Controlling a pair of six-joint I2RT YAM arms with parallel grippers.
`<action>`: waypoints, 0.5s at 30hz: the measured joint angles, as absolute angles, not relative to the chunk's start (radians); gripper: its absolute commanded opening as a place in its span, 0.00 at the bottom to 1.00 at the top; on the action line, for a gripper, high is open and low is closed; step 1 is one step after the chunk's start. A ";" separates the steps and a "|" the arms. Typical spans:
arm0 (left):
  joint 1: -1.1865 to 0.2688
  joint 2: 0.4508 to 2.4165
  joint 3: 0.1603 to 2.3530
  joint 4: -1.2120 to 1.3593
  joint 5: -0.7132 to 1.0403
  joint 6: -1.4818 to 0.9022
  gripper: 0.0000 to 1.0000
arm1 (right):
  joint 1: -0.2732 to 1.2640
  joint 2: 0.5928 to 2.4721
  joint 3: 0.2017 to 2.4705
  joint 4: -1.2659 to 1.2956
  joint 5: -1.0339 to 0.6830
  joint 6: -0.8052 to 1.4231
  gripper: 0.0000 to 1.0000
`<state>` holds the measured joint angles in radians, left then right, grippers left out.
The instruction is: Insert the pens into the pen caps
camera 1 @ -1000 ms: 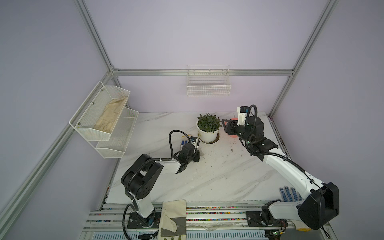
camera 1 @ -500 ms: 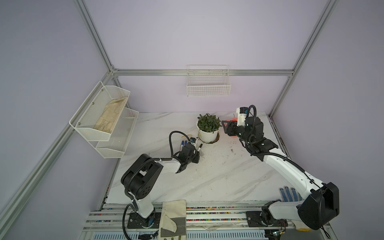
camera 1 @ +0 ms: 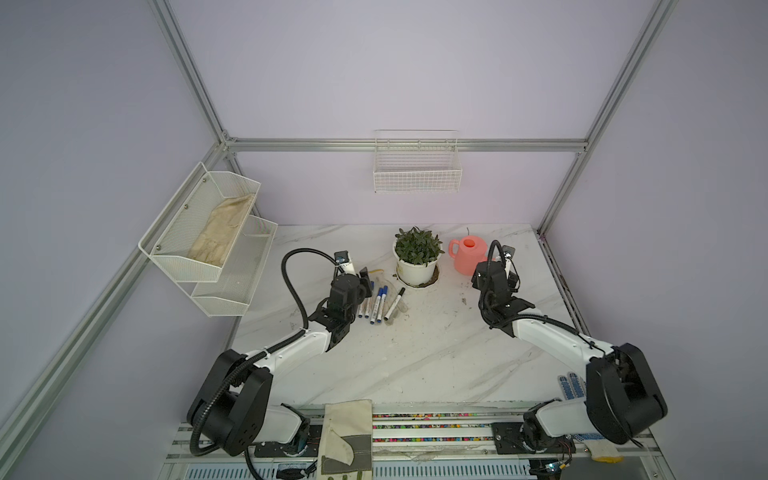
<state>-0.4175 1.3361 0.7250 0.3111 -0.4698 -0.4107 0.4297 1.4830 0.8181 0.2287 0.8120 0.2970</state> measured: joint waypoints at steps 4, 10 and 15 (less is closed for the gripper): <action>-0.286 1.252 0.657 0.304 -0.545 -0.371 0.74 | 0.406 1.626 0.730 0.391 0.923 0.221 0.77; -0.165 1.254 0.580 0.312 -0.582 -0.348 1.00 | 0.366 1.664 0.516 0.810 0.844 0.051 0.97; -0.149 1.295 0.576 0.344 -0.584 -0.282 1.00 | 0.317 1.680 0.516 1.013 0.741 -0.011 0.97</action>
